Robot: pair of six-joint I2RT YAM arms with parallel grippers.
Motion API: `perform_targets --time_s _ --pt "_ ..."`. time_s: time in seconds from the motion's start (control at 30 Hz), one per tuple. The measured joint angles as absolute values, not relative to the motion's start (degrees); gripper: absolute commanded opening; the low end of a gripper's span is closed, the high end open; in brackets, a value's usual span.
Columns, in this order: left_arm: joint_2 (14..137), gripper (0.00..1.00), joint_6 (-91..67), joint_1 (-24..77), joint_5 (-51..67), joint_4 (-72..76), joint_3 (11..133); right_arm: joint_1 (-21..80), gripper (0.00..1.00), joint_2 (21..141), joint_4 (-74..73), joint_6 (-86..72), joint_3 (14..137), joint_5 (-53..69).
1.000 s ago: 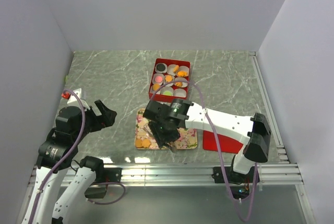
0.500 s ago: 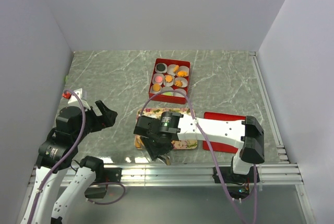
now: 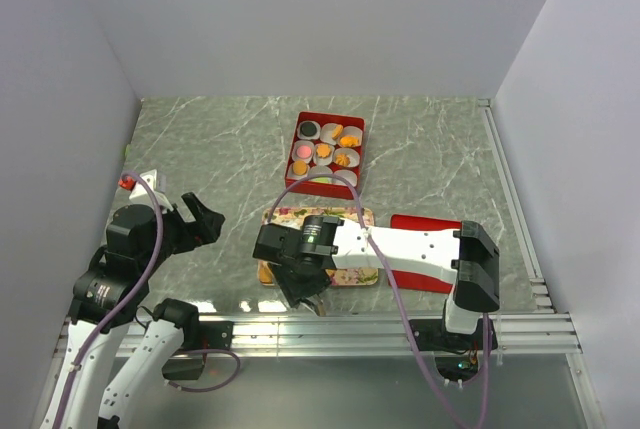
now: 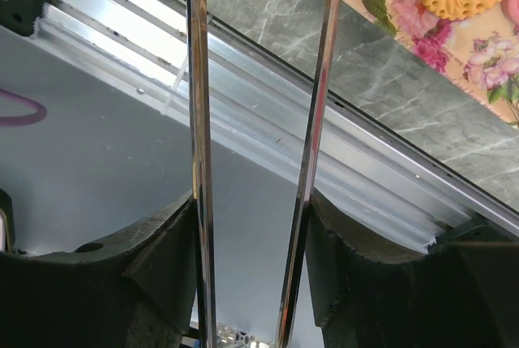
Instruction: Pack the cookies
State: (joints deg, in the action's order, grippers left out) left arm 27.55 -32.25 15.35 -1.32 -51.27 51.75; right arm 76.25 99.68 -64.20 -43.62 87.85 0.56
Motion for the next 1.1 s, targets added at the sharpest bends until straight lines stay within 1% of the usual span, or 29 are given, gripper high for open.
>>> perform_targets --time_s 0.3,0.4,0.53,0.67,0.93,1.1 --pt "27.6 0.95 -32.2 15.3 -1.3 -51.3 51.7 76.2 0.54 100.8 -64.1 -43.6 87.7 0.5" --pt "27.6 0.95 -32.2 15.3 -1.3 -51.3 51.7 76.2 0.51 100.8 -63.9 -43.6 87.5 0.6" --pt "27.5 0.96 -32.2 15.3 -1.3 -51.3 51.7 76.2 0.43 100.8 -63.5 -43.6 86.6 0.7" --pt "27.5 0.96 -32.2 15.3 -1.3 -51.3 51.7 76.2 0.40 100.8 -63.1 -43.6 85.9 0.8" --pt "27.4 0.96 -32.2 14.8 -1.3 -51.2 51.7 75.5 0.39 100.8 -63.2 -43.1 85.9 1.0" --pt "27.1 0.96 -32.2 14.3 -1.3 -51.3 51.7 71.2 0.38 100.3 -64.0 -41.2 87.5 0.6"
